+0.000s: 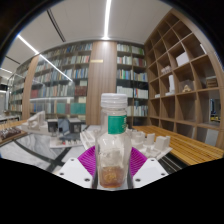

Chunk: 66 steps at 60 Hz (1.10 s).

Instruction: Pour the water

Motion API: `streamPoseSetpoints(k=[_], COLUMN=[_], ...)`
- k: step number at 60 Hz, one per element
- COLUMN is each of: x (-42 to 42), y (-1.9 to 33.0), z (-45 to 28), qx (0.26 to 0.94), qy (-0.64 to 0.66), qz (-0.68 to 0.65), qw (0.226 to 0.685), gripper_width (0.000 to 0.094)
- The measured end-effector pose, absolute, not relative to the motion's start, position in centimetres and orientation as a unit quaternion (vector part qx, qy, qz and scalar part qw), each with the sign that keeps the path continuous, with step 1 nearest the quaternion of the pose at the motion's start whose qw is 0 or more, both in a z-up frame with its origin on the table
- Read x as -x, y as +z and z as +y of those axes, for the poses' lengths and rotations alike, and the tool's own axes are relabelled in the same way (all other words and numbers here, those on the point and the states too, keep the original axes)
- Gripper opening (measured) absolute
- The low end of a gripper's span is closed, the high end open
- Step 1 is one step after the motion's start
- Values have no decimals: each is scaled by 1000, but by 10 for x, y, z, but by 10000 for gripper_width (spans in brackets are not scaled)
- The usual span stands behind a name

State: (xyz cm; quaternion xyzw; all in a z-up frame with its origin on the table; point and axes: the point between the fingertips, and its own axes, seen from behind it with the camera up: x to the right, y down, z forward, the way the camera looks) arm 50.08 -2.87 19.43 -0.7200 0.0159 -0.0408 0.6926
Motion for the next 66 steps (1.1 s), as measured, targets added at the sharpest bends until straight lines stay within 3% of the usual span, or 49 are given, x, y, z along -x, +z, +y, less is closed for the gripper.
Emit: streamPoseSetpoints(k=[2, 14, 15, 18, 27, 32, 35, 39, 56, 66], x=[-489, -504, -505, -507, -507, -507, -507, -509, -444, -410], y=[187, 69, 83, 77, 75, 77, 83, 102, 164, 172], z=[-38, -38, -31, -37, -43, -53, -65, -85, -237, -332], qx=[738, 805, 793, 789, 801, 809, 812, 810, 816, 830], qy=[-46, -40, -39, -36, -37, -37, -45, -61, -68, -76], qz=[17, 19, 18, 20, 26, 41, 54, 76, 83, 82], qw=[673, 592, 607, 613, 598, 585, 580, 578, 568, 546], gripper_width=[394, 397, 398, 419, 565, 877, 831, 865, 855, 856])
